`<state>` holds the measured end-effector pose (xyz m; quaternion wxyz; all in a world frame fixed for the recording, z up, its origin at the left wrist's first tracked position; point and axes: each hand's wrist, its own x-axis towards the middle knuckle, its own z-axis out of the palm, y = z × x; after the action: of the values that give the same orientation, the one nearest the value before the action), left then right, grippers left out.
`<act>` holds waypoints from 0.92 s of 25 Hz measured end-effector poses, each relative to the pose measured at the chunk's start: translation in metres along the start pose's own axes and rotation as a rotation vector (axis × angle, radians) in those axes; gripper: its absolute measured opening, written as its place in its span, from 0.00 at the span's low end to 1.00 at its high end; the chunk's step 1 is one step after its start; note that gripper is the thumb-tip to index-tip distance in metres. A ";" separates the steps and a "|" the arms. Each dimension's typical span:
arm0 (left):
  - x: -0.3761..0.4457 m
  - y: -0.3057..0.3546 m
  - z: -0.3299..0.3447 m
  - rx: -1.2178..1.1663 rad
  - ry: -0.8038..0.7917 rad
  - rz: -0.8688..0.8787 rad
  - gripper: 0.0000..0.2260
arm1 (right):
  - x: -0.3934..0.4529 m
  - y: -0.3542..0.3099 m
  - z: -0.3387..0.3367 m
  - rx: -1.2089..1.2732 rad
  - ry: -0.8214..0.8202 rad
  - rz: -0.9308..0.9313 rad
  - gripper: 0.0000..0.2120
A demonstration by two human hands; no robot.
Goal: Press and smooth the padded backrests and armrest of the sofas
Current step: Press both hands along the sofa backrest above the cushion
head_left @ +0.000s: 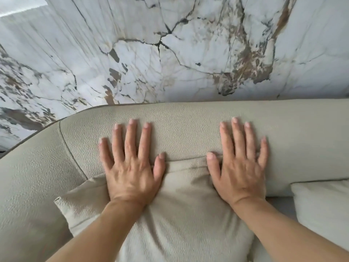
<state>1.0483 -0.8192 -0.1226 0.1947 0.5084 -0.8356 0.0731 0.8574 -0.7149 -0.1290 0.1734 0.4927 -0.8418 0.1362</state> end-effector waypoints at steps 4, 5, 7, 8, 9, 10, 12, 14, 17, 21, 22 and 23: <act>0.003 0.001 0.005 0.025 0.033 -0.003 0.33 | 0.004 0.000 0.001 -0.037 -0.009 -0.012 0.33; 0.005 0.000 0.006 0.030 0.037 -0.001 0.33 | 0.006 0.000 0.002 -0.044 -0.007 -0.012 0.33; 0.010 -0.001 0.009 0.040 0.043 0.002 0.33 | 0.010 0.000 0.005 -0.054 0.002 -0.009 0.33; 0.013 -0.001 0.009 0.040 0.052 0.004 0.33 | 0.012 -0.001 0.006 -0.054 0.006 -0.007 0.33; 0.015 -0.001 0.011 0.040 0.057 0.008 0.33 | 0.013 -0.001 0.008 -0.051 0.008 -0.002 0.33; 0.018 -0.001 0.014 0.039 0.059 0.007 0.33 | 0.015 -0.001 0.010 -0.051 0.008 0.006 0.33; 0.023 -0.002 0.014 0.038 0.068 0.006 0.33 | 0.020 -0.002 0.011 -0.062 0.019 0.008 0.33; 0.029 -0.003 0.018 0.048 0.070 0.017 0.33 | 0.024 -0.003 0.015 -0.063 0.026 0.013 0.33; 0.038 -0.004 0.024 0.052 0.084 0.025 0.32 | 0.031 -0.003 0.020 -0.057 0.050 0.020 0.33; 0.051 -0.005 0.030 0.051 0.093 0.032 0.32 | 0.041 -0.006 0.027 -0.048 0.064 0.033 0.33; 0.054 -0.005 0.031 0.049 0.091 0.034 0.32 | 0.044 -0.006 0.028 -0.046 0.065 0.035 0.33; 0.058 -0.005 0.032 0.048 0.092 0.035 0.32 | 0.046 -0.007 0.029 -0.045 0.067 0.038 0.33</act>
<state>1.0215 -0.8795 -0.1296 0.2195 0.4942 -0.8326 0.1199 0.8379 -0.7663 -0.1354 0.2098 0.4678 -0.8476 0.1370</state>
